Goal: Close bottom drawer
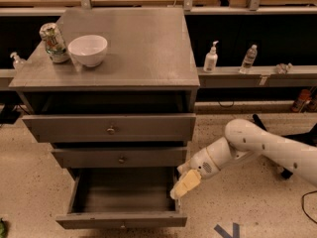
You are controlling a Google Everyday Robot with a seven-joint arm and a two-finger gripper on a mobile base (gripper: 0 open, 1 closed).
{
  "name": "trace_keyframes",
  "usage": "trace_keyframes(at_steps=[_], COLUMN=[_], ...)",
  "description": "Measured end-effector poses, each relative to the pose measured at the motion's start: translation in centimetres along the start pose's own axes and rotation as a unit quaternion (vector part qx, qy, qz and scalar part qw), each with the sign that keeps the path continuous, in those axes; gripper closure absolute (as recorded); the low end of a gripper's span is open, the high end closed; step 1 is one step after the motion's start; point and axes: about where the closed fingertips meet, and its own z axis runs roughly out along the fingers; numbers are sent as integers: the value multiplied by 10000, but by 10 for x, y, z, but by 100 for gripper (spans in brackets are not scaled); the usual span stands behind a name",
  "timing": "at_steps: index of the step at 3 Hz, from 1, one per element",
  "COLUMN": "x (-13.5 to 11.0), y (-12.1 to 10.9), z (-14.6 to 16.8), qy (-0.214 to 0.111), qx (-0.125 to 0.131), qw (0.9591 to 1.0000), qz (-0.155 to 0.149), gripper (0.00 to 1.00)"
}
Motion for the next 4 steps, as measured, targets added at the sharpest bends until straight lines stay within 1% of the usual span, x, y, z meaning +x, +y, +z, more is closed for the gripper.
trace_keyframes(at_steps=[1,2,3,4], x=[14,33,48,50], y=[-34,-63,-67,-68], z=[43,85,107,110], qy=[-847,-1647,-1702,-1699], qx=[-485,-719,-903,-946], qw=[9944,9788,9740,9732], qz=[395,988,1195,1227], gripper=[0,0,0,3])
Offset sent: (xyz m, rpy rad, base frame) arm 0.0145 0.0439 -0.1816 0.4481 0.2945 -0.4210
